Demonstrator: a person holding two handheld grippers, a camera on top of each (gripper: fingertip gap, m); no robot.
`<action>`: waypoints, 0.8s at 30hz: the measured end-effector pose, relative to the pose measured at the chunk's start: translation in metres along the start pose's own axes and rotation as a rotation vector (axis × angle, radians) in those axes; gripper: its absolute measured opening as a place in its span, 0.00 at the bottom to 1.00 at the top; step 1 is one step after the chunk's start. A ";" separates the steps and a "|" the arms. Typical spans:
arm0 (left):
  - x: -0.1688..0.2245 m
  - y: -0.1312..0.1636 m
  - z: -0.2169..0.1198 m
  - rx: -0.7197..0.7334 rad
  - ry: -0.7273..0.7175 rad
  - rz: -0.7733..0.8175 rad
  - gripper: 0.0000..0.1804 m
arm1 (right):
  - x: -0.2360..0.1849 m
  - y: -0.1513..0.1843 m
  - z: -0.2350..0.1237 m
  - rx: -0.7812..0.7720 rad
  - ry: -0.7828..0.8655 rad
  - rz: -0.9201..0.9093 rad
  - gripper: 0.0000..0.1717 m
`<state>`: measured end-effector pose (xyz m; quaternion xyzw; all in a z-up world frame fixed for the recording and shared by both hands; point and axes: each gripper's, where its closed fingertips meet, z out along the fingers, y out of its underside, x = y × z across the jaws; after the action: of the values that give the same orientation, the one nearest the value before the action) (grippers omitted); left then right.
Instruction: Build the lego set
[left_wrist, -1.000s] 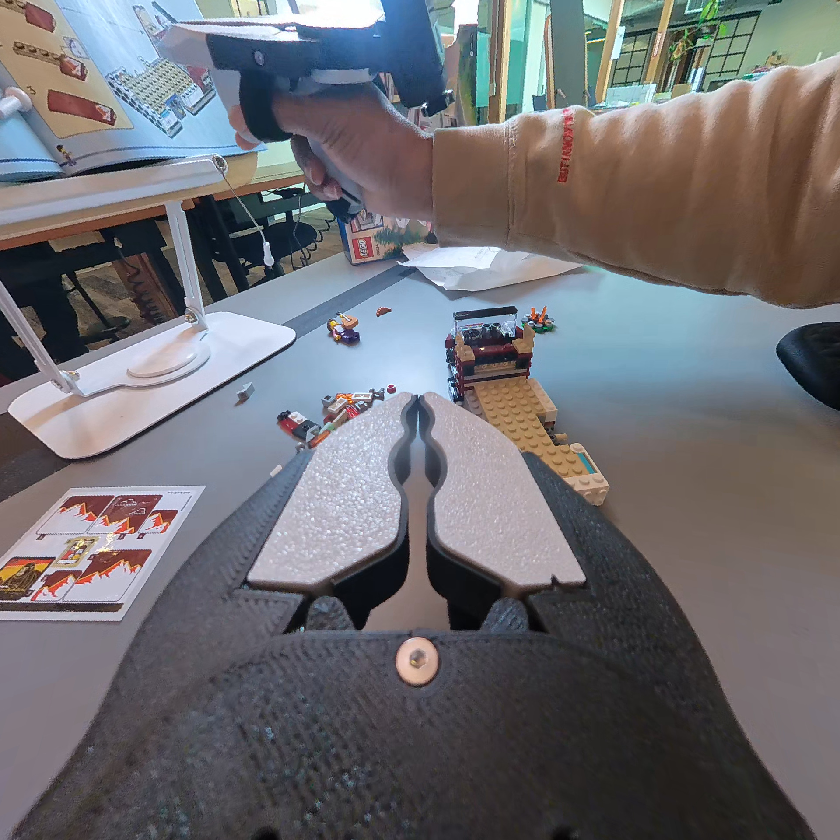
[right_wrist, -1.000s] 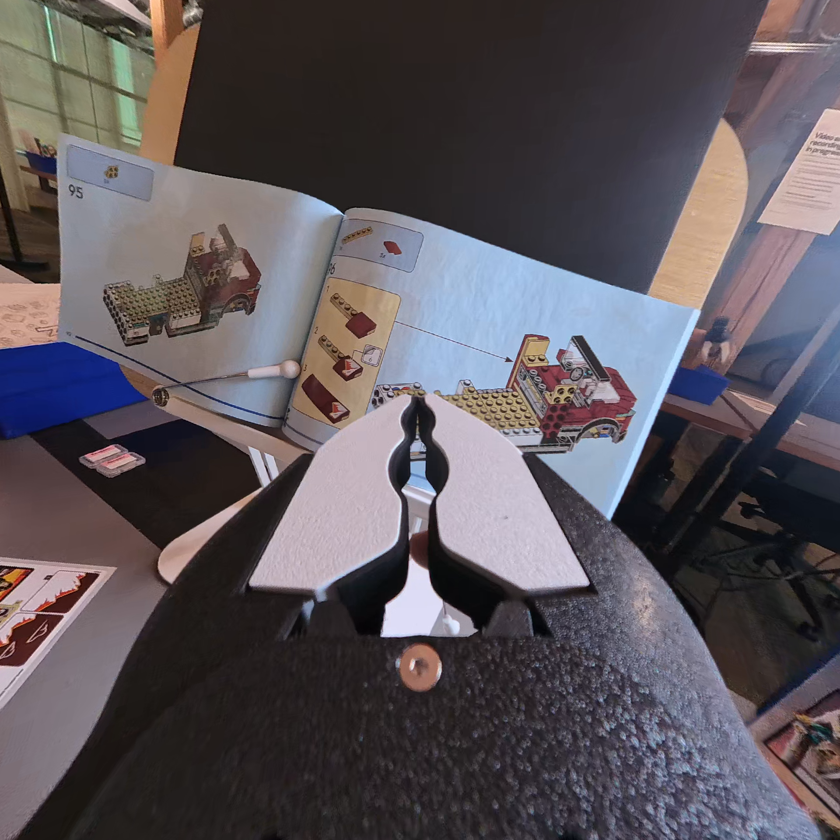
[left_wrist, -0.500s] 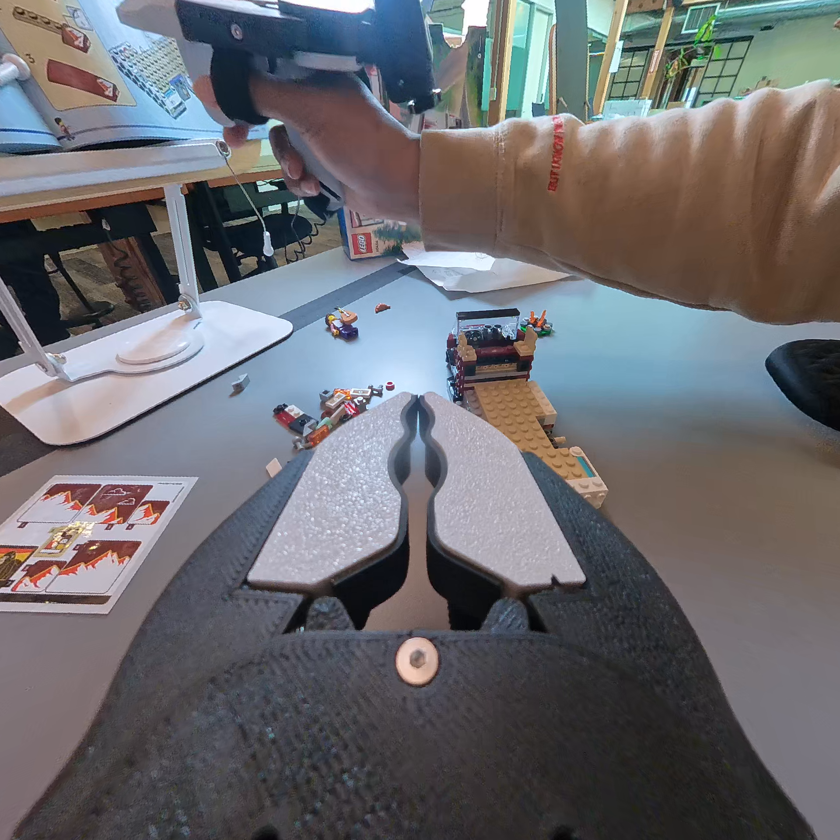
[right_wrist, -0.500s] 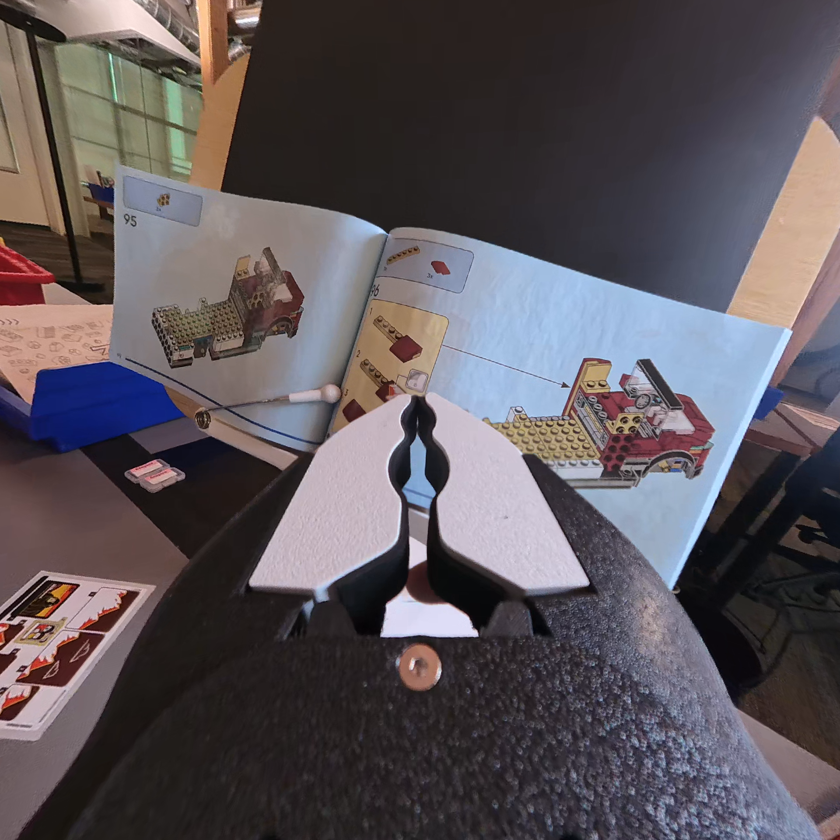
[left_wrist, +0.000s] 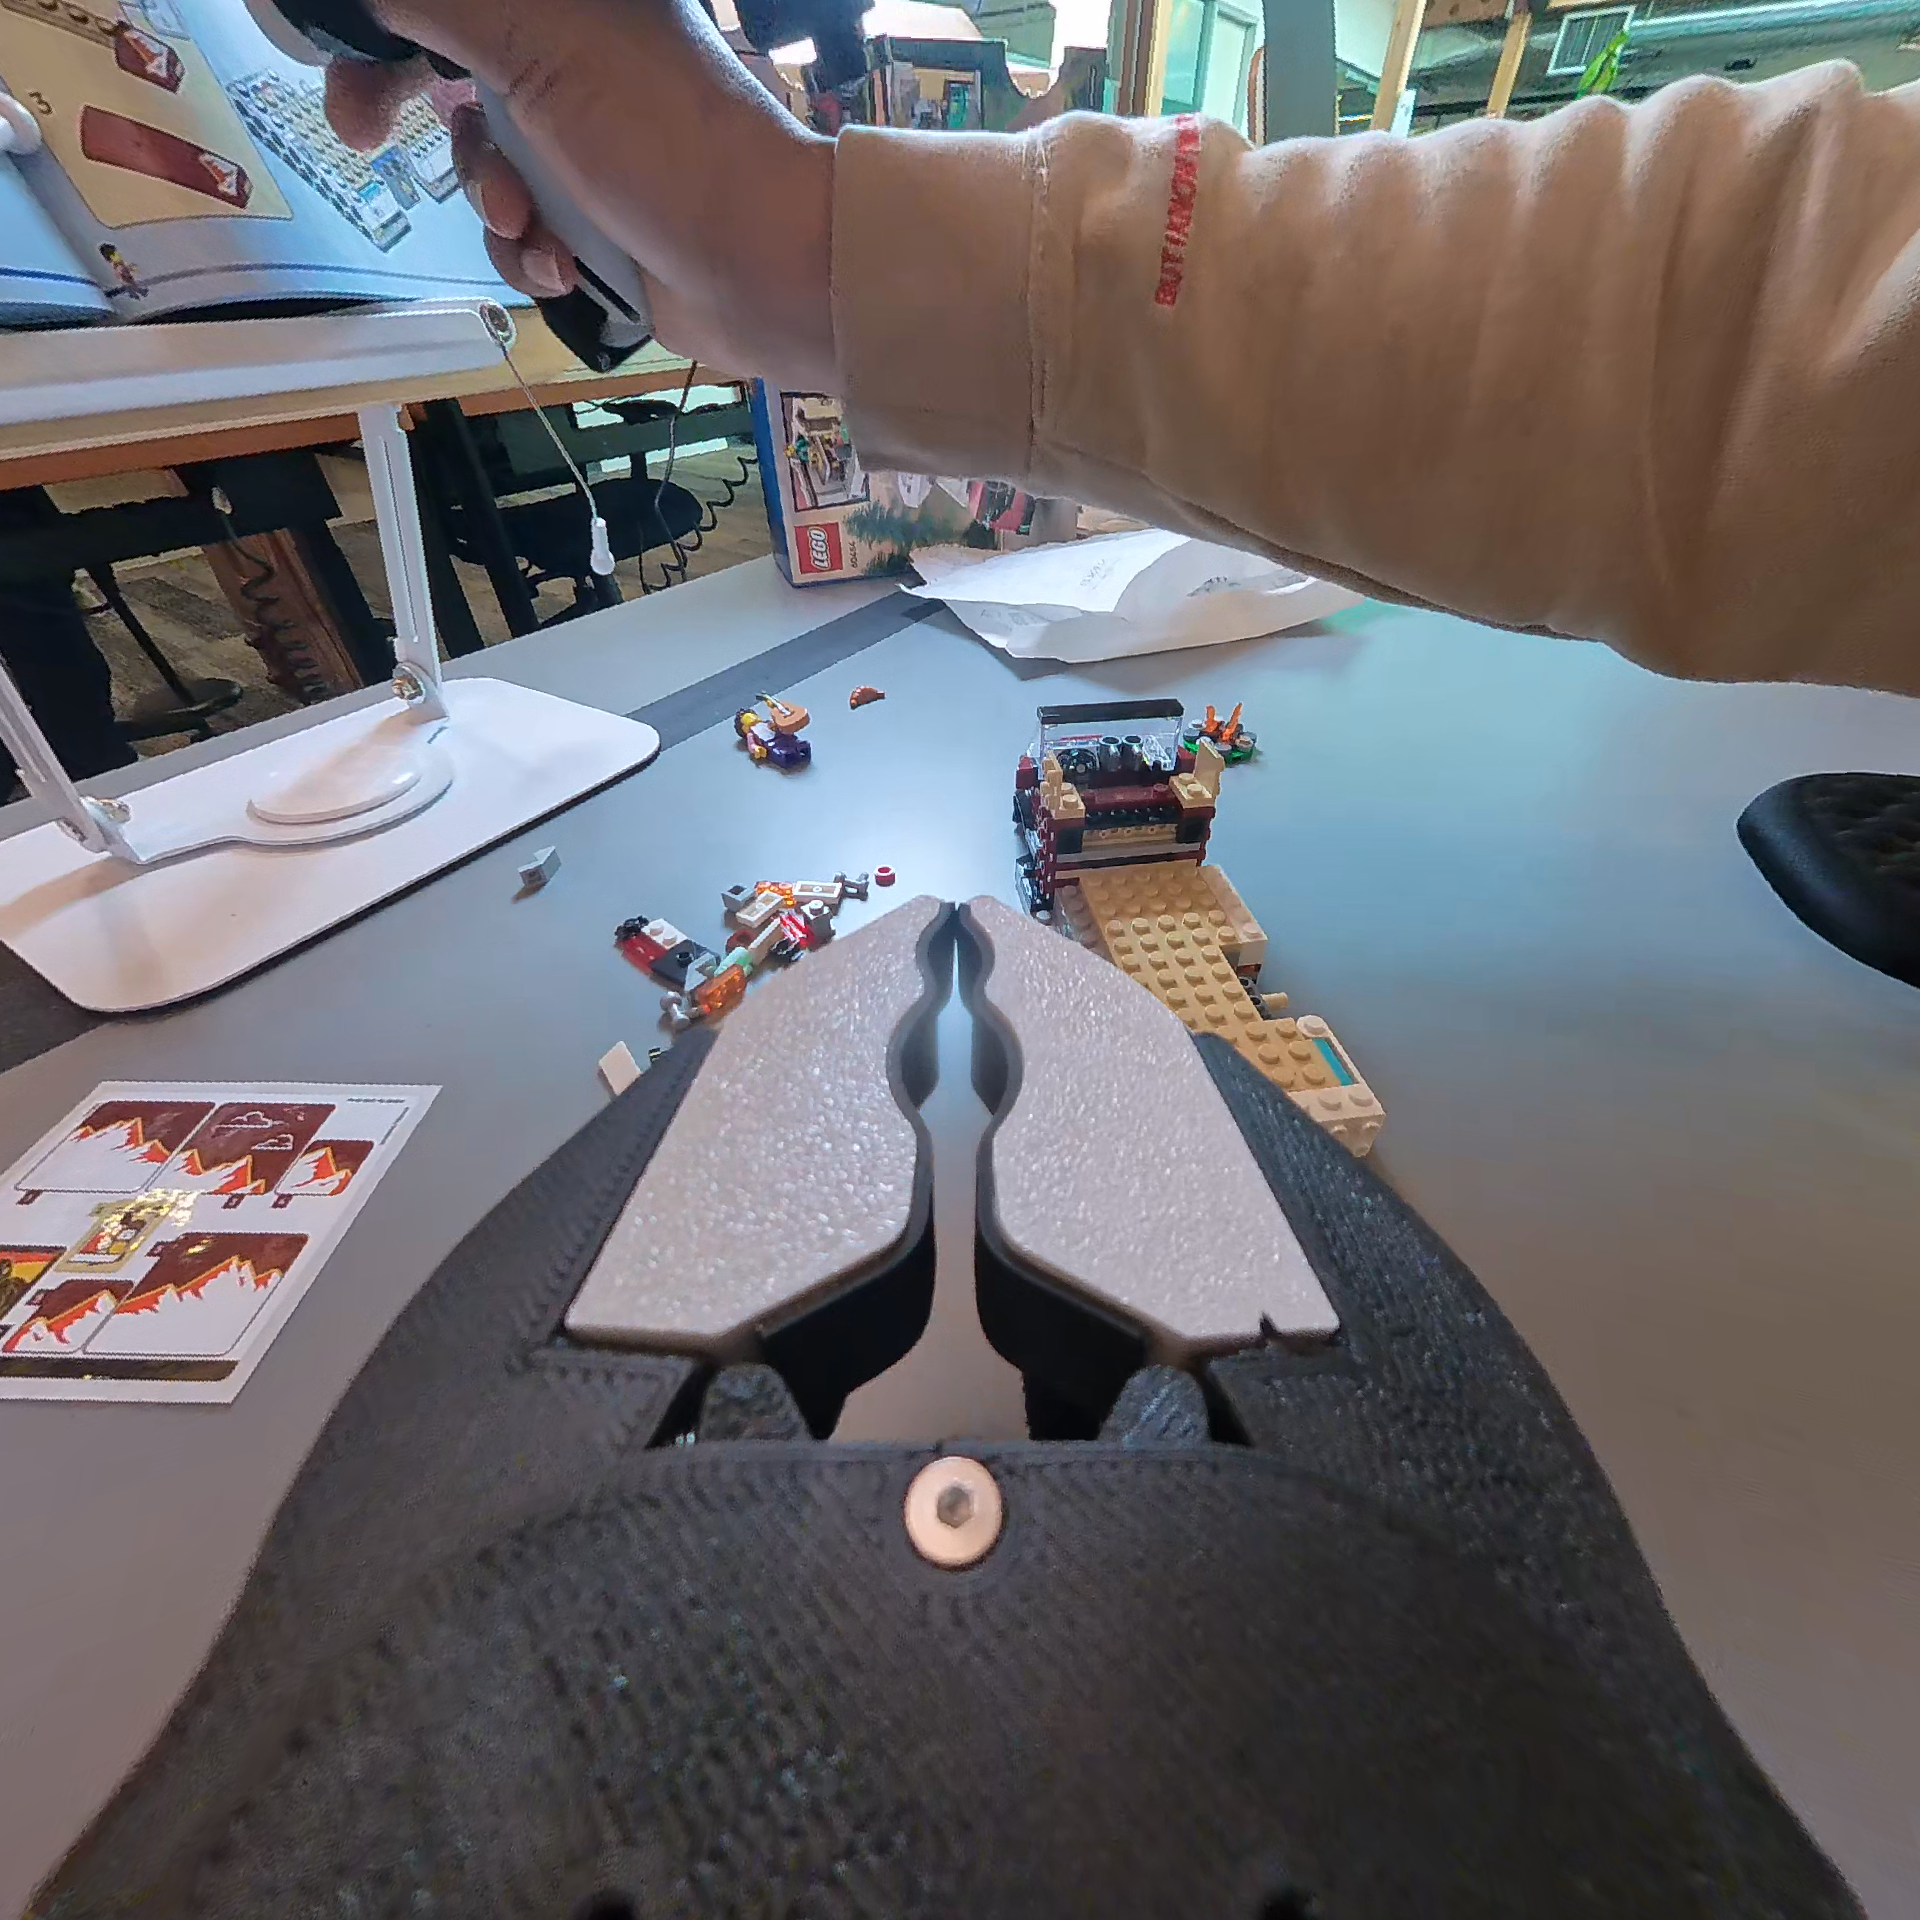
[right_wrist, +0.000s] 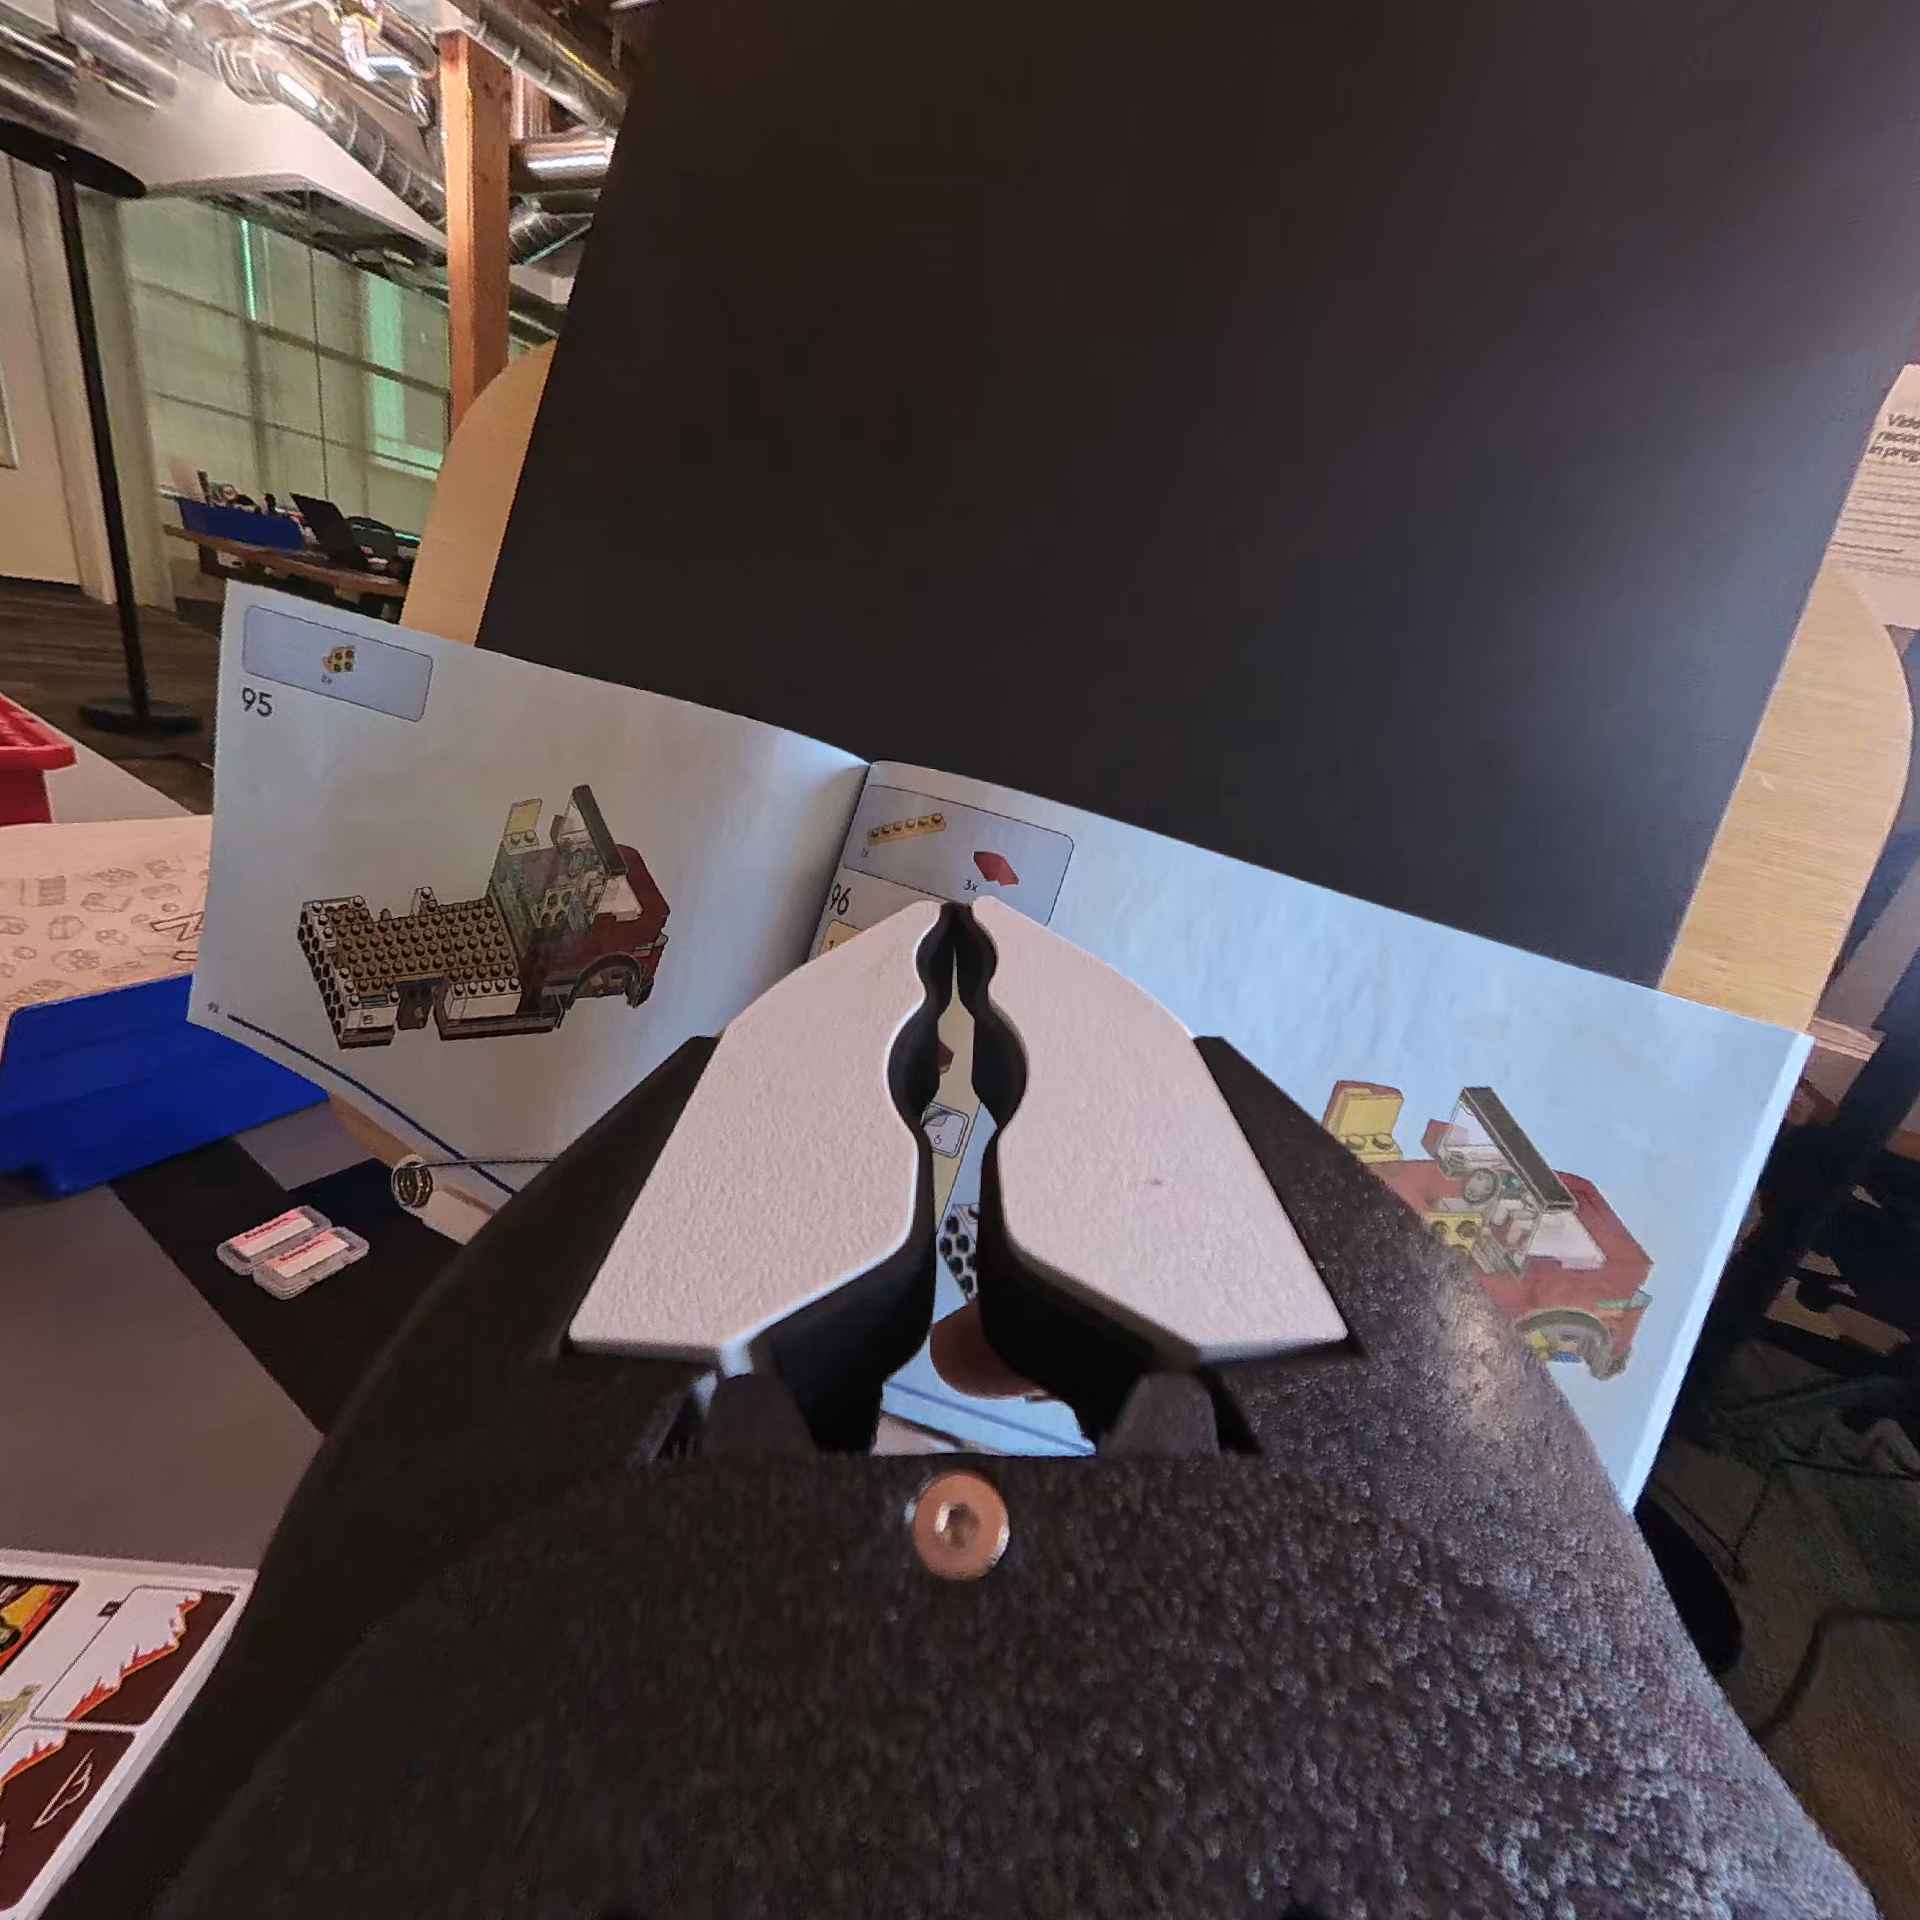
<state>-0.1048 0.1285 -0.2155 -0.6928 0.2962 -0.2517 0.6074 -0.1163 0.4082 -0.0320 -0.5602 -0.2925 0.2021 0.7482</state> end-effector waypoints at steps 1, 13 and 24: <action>0.000 0.000 0.000 0.000 0.000 -0.001 0.00 | 0.001 0.000 0.000 -0.001 0.003 -0.001 0.00; -0.002 -0.001 0.000 0.001 -0.012 -0.004 0.00 | -0.003 -0.009 -0.018 0.007 -0.042 -0.006 0.01; -0.001 -0.008 -0.003 0.039 -0.012 0.004 0.00 | -0.066 -0.006 -0.191 -0.090 -0.231 -0.057 0.19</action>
<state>-0.1066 0.1275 -0.2067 -0.6817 0.2891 -0.2520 0.6230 -0.0388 0.2268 -0.0784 -0.5577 -0.4015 0.2305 0.6890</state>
